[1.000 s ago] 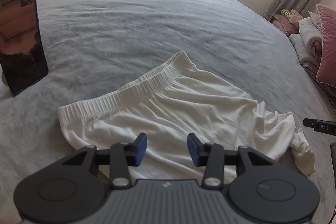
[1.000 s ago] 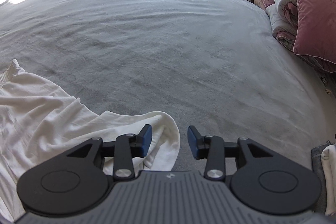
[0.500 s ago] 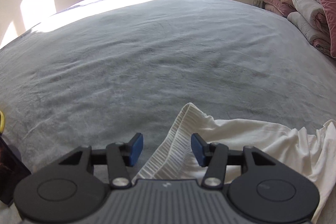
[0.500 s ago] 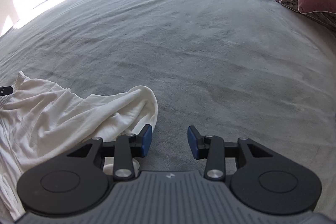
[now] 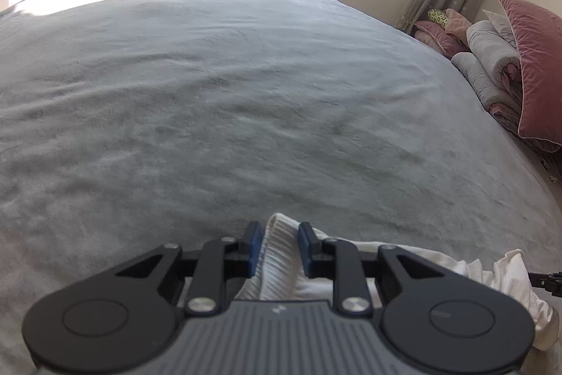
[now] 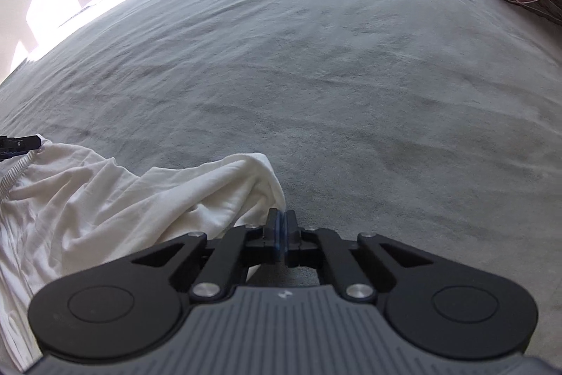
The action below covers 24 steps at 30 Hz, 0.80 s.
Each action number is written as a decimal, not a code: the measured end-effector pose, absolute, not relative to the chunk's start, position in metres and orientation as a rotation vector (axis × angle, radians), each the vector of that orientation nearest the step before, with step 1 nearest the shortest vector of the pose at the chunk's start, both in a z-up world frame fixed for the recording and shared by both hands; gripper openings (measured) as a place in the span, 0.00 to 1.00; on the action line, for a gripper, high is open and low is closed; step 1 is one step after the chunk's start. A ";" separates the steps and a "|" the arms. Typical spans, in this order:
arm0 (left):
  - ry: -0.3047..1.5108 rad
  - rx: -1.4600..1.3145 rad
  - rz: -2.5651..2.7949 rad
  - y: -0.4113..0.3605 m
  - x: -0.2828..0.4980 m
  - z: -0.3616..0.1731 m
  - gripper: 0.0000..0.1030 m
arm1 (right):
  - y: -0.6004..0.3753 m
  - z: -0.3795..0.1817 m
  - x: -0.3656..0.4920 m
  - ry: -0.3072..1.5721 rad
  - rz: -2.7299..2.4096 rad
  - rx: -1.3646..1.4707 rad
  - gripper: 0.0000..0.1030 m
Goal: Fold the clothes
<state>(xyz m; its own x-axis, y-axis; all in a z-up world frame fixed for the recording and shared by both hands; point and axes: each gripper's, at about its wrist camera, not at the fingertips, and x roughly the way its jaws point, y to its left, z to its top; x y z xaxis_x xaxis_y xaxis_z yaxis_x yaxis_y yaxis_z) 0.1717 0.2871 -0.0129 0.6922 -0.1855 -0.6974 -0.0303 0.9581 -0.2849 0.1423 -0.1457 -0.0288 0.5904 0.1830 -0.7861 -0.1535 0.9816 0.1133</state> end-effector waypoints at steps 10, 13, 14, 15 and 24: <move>0.622 -0.428 0.021 0.310 0.166 -0.001 0.03 | -0.161 -0.006 0.157 0.816 0.057 -0.058 0.00; 0.627 -0.399 0.049 0.309 0.172 -0.002 0.03 | -0.167 -0.004 0.160 0.857 0.120 0.019 0.00; 0.637 -0.388 0.054 0.309 0.174 -0.004 0.03 | -0.168 -0.005 0.161 0.878 0.151 0.048 0.01; 0.646 -0.377 0.059 0.308 0.175 -0.006 0.04 | -0.166 -0.007 0.160 0.888 0.173 0.062 0.05; 0.638 -0.316 0.074 0.300 0.176 -0.014 0.04 | -0.149 -0.031 0.162 0.946 0.235 0.135 0.17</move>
<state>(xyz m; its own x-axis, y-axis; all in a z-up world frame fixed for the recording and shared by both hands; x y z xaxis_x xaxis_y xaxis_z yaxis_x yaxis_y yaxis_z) 0.1762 0.3003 -0.0139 0.8025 -0.0281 -0.5959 -0.1647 0.9496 -0.2666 0.1622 -0.1491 -0.0311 0.5620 0.2580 -0.7858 -0.1402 0.9661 0.2169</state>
